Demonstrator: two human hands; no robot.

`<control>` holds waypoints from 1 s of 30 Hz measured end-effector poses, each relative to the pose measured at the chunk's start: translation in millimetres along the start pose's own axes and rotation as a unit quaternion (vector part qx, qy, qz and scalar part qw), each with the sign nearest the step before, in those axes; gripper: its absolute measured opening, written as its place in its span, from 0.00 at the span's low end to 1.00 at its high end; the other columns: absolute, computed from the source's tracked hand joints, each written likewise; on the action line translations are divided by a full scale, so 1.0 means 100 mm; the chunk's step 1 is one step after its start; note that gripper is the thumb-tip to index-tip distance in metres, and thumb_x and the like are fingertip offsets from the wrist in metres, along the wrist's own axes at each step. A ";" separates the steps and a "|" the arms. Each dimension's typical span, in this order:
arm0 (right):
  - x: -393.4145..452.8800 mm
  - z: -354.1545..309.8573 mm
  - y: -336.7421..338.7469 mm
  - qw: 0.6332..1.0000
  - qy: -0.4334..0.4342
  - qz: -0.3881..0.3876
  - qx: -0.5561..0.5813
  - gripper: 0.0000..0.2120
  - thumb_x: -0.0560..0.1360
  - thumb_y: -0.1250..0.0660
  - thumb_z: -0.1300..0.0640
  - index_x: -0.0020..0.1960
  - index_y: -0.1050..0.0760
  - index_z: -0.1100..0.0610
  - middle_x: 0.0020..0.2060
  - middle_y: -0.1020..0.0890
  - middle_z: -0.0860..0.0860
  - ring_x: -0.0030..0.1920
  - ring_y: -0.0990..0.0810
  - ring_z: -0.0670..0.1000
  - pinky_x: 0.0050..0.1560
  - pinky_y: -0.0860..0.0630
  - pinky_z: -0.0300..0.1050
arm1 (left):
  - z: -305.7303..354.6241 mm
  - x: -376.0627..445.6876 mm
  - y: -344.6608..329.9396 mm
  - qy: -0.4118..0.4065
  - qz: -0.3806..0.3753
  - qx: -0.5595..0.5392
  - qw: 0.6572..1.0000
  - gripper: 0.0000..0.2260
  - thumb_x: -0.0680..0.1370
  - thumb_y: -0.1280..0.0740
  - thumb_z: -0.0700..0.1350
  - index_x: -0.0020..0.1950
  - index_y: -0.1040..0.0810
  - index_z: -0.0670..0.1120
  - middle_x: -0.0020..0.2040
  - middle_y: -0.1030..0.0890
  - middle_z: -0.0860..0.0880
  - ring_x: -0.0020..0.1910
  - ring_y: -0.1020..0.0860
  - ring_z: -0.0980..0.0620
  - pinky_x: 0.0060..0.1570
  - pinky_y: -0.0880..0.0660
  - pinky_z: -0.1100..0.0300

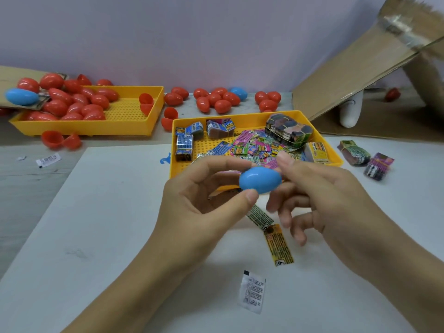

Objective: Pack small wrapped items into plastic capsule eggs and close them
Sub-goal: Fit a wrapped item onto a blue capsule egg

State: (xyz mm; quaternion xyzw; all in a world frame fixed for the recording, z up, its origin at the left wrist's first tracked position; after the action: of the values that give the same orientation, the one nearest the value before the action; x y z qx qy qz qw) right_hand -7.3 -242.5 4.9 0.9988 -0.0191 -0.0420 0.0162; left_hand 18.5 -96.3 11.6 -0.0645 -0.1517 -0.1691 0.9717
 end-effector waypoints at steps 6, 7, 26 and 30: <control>-0.02 -0.06 0.04 0.999 0.051 0.011 -0.001 0.13 0.64 0.26 0.49 0.43 0.15 0.56 0.30 0.17 0.55 0.26 0.21 0.49 0.22 0.28 0.39 | 0.02 0.00 -0.03 -0.032 -0.020 0.024 0.999 0.16 0.73 0.36 0.29 0.56 0.21 0.44 0.54 0.16 0.47 0.58 0.18 0.49 0.52 0.20 0.57; -0.02 -0.06 0.05 0.998 0.058 0.011 -0.005 0.13 0.63 0.25 0.50 0.45 0.15 0.55 0.32 0.17 0.55 0.28 0.21 0.49 0.23 0.27 0.39 | 0.00 0.00 0.00 -0.019 -0.004 0.016 1.000 0.16 0.73 0.38 0.29 0.55 0.21 0.44 0.53 0.16 0.47 0.56 0.17 0.49 0.50 0.19 0.58; -0.05 -0.12 0.16 0.964 0.149 0.074 -0.207 0.06 0.72 0.29 0.54 0.46 0.18 0.44 0.37 0.17 0.46 0.35 0.19 0.47 0.31 0.23 0.40 | -0.13 0.01 0.13 0.048 0.073 -0.077 0.993 0.09 0.76 0.33 0.45 0.51 0.14 0.48 0.44 0.16 0.41 0.39 0.16 0.44 0.39 0.18 0.54; 0.00 0.08 0.10 0.895 0.044 0.028 -0.443 0.18 0.64 0.36 0.32 0.45 0.20 0.42 0.37 0.21 0.43 0.38 0.25 0.43 0.40 0.26 0.42 | -0.12 0.01 0.14 0.053 0.079 -0.098 0.991 0.11 0.77 0.35 0.43 0.55 0.15 0.47 0.48 0.15 0.42 0.44 0.15 0.41 0.43 0.18 0.53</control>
State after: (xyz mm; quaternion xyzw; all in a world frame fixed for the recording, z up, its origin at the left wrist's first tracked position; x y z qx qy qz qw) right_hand -8.6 -252.3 -2.7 0.8881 -0.0253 -0.0014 0.4590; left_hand 27.6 -85.7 -0.6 -0.1621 -0.0772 -0.1088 0.9777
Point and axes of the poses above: each hand's wrist, its own x-axis towards the middle knuckle, its own y-axis out of the back of the hand, z = x × y, the point moved 9 cm from there along x, towards the middle knuckle
